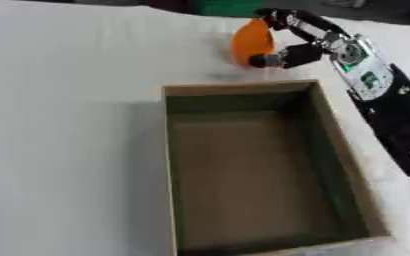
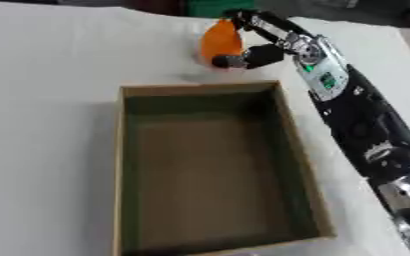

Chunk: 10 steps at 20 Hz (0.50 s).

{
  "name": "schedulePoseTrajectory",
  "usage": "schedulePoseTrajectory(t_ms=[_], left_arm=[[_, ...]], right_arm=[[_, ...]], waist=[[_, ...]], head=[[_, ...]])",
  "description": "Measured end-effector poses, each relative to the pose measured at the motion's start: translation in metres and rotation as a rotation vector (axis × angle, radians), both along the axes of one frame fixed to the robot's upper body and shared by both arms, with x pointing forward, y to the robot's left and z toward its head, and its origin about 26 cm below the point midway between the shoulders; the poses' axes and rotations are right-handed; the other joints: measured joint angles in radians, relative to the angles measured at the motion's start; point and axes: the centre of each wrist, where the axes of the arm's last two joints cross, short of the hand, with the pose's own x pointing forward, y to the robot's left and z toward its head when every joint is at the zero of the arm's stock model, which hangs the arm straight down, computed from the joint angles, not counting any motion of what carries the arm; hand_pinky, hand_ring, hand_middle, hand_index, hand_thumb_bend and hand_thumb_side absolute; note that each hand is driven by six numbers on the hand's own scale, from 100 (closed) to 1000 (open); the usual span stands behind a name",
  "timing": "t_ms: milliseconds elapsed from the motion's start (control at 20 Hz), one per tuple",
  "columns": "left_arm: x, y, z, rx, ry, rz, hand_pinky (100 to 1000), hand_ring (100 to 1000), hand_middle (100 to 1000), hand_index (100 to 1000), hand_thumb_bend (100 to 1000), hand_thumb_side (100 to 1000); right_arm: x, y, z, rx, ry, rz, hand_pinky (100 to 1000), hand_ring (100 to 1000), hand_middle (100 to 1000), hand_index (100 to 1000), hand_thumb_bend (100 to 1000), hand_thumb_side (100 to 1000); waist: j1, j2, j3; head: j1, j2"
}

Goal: Pick up objects on the table and place them in the box.

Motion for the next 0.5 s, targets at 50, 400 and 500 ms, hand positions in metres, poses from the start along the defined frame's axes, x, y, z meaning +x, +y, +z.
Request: schedulePoseTrajectory(t_ms=[50, 400, 500], left_arm=[[0.0, 0.0, 0.0, 0.001, 0.0, 0.0, 426, 555, 603, 717, 100, 797], [0.0005, -0.0007, 0.0016, 0.002, -0.003, -0.004, 426, 555, 602, 717, 100, 798], [0.0006, -0.0013, 0.0014, -0.001, -0.003, -0.005, 426, 555, 602, 717, 100, 798]], right_arm=[[-0.0002, 0.0006, 0.0005, -0.005, 0.001, -0.002, 935, 916, 833, 1000, 686, 678], [-0.0003, 0.0012, 0.0007, -0.042, -0.005, -0.049, 924, 904, 776, 988, 593, 674], [-0.0003, 0.0012, 0.0008, -0.043, -0.009, -0.051, 918, 893, 740, 946, 504, 649]], waist=[[0.0, 0.003, 0.0], [0.0, 0.01, 0.001], [-0.001, 0.01, 0.002]], head=[[0.0, 0.0], [0.001, -0.007], [0.001, -0.007]])
